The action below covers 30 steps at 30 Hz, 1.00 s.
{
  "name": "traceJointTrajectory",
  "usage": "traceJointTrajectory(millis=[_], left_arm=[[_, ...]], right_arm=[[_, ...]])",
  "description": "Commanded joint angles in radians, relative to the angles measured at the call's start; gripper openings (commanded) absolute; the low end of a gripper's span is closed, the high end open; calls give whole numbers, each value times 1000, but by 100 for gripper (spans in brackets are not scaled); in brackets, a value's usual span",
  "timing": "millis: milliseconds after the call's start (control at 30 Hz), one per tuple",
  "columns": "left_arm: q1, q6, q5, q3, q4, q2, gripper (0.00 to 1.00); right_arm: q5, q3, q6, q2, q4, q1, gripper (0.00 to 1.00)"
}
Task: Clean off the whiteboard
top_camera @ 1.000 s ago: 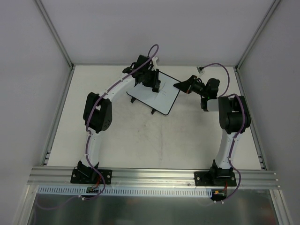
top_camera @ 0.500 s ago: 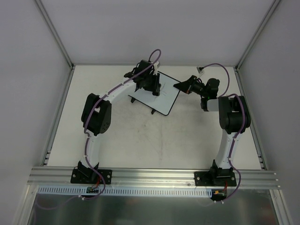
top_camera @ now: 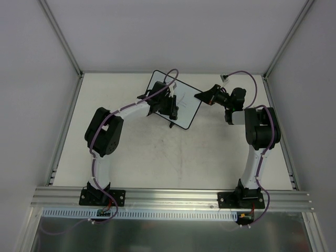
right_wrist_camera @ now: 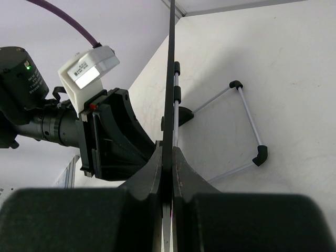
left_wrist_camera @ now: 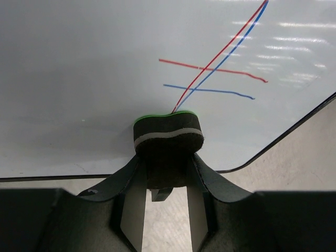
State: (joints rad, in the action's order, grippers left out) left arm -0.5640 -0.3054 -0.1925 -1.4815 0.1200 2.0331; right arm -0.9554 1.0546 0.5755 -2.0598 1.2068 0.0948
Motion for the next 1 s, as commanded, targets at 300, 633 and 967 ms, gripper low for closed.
traceJointTrajectory(millis=[300, 633, 967], left_arm=[[-13, -26, -10, 99, -43, 84, 0], [24, 23, -1, -210, 50, 131, 0], [59, 58, -1, -471, 125, 183, 0]], right_arm=[[-192, 33, 47, 61, 232, 43, 0], [-194, 31, 60, 56, 247, 45, 0], [-198, 33, 69, 55, 257, 48, 0]])
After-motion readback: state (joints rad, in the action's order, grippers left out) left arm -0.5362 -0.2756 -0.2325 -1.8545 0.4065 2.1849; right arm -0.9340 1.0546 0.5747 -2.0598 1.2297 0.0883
